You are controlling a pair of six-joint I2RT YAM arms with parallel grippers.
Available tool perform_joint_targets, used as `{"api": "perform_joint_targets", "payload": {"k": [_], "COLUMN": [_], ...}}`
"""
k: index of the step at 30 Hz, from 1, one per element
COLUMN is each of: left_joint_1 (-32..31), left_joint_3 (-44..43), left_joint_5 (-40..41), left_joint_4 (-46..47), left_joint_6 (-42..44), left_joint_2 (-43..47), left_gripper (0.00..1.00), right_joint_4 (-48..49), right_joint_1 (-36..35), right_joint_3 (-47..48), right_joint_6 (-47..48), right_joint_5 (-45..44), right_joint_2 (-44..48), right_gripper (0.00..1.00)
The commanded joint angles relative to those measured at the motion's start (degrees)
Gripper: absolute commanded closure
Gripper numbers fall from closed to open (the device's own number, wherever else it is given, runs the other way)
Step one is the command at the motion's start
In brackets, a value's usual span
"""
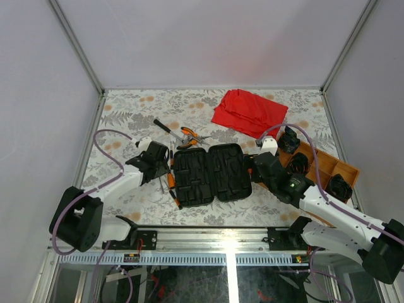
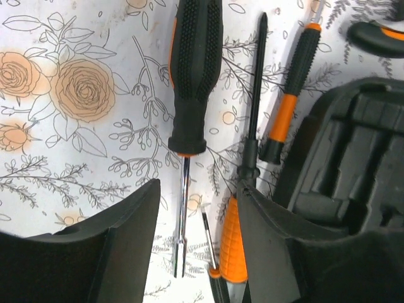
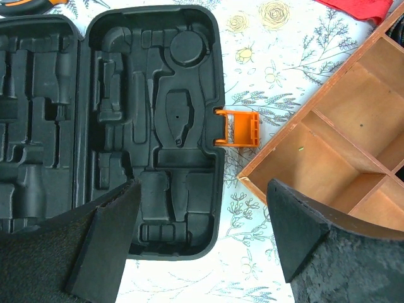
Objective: Sort the tools into containers
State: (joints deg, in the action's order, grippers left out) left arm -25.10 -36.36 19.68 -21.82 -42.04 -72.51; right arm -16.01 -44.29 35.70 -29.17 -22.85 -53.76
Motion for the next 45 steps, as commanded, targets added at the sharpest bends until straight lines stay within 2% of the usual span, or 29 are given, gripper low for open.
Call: {"api": "perform_joint_targets", "payload": {"k": [1, 12, 18, 20, 23, 27, 31, 37, 45], "left_joint_1": [0.8, 1.8, 3.6, 3.8, 3.8, 3.8, 3.8, 3.8, 2.7], "left_joint_3": [-2.4, -5.3, -7.7, -8.3, -8.6, -8.4, -8.6, -8.5, -7.4], "left_joint_5": [3.6, 7.1, 6.2, 5.3, 4.7, 5.0, 6.2, 7.3, 3.8], "left_joint_4": [0.9, 1.9, 2.6, 2.9, 3.1, 2.8, 1.2, -1.9, -2.3], "left_joint_6": [0.2, -0.2, 1.0, 1.6, 1.9, 2.0, 1.9, 1.9, 4.7], "left_joint_2": [-5.5, -12.5, -16.9, -18.3, -18.9, -17.6, -15.6, -11.3, 0.8], "left_gripper": [0.51, 0.51, 0.52, 0.56, 0.69, 0.84, 0.92, 0.97, 0.99], "right_joint_4": [1.1, 2.2, 2.7, 2.8, 3.0, 3.0, 2.8, -0.5, 0.4], "right_joint_1": [0.1, 0.1, 0.1, 0.1, 0.1, 0.2, 0.1, 0.1, 0.1], "right_joint_3": [-0.1, -1.3, -1.4, -1.5, -1.8, -1.8, -1.3, 0.6, -0.9], "right_joint_6": [-0.7, -0.9, -0.9, -0.8, -0.9, -0.9, -0.6, -1.8, -6.3], "right_joint_5": [-0.1, 0.8, 1.1, 1.4, 1.4, 1.6, 1.2, -2.1, -7.7], "right_joint_2": [1.0, 0.8, 0.4, 0.4, 0.4, 0.9, 1.3, 2.5, 7.6], "right_gripper": [0.13, 0.13, 0.13, 0.13, 0.13, 0.13, 0.13, 0.12, 0.11]}}
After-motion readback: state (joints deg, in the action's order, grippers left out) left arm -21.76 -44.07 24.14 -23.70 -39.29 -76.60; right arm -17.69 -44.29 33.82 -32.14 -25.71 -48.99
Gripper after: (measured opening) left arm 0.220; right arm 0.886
